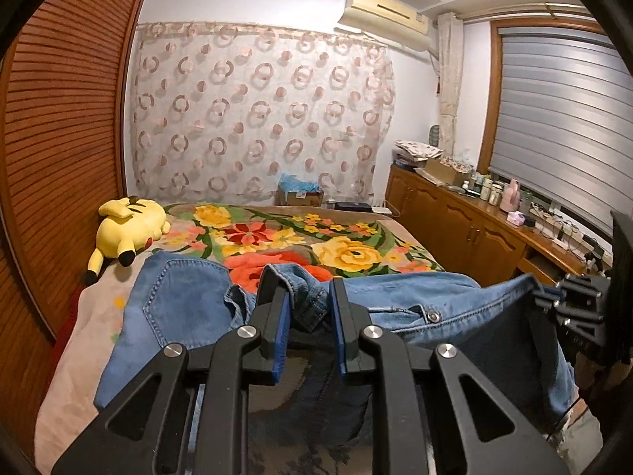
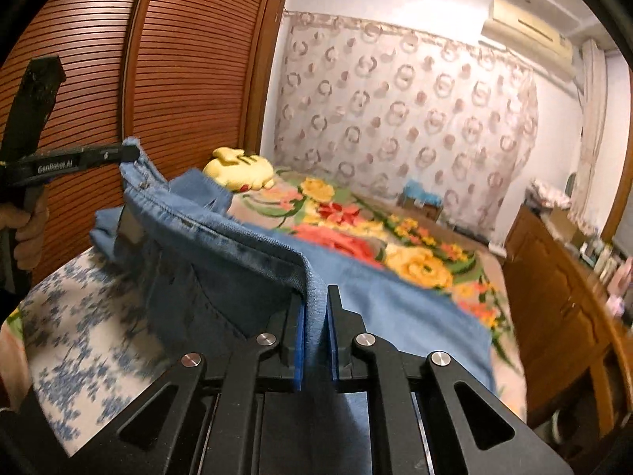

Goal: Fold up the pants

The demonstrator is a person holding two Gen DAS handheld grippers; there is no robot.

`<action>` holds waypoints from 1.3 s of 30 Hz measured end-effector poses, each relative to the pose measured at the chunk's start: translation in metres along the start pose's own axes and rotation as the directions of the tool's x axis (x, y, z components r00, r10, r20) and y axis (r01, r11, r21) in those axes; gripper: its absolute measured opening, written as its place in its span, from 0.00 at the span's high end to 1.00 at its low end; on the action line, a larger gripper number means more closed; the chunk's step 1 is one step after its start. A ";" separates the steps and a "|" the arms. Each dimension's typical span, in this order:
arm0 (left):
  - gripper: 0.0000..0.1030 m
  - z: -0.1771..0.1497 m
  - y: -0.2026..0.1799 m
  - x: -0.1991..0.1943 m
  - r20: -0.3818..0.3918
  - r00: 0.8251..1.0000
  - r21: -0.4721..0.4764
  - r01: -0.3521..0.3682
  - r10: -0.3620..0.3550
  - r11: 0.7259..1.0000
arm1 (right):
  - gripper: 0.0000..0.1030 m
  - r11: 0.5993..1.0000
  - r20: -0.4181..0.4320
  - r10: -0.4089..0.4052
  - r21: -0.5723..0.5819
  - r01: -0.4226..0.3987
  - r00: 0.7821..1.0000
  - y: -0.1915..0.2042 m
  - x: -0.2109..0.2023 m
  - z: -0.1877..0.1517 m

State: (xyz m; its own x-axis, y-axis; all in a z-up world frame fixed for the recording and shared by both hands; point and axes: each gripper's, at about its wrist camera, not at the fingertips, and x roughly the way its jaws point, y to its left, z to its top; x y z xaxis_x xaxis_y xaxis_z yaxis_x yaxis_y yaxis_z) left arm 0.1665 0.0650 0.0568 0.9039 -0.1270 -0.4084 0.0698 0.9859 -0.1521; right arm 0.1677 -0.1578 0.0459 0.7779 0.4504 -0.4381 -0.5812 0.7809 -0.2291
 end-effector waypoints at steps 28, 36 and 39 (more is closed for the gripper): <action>0.80 -0.001 0.049 0.105 -0.102 0.994 -0.035 -0.050 0.046 0.998 | 0.91 0.996 -0.023 -0.058 -0.074 0.056 0.998 -0.002 0.183 0.022; 0.77 -0.006 0.049 0.111 -0.131 0.988 -0.002 -0.079 0.078 0.997 | 0.91 0.998 -0.083 -0.030 -0.054 0.026 0.996 -0.012 0.194 0.032; 0.72 -0.007 0.052 0.105 -0.121 0.989 0.005 -0.090 0.090 0.996 | 0.91 0.999 -0.107 -0.017 -0.031 0.014 0.994 -0.018 0.199 0.035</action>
State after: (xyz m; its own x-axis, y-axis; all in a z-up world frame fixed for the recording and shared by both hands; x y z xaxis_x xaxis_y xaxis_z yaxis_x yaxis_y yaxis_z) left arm 0.2623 0.1019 -0.0001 0.8487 -0.0501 -0.5264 -0.0095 0.9939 -0.1099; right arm 0.3412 -0.0667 -0.0066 0.7576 0.3882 -0.5248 -0.5776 0.7731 -0.2621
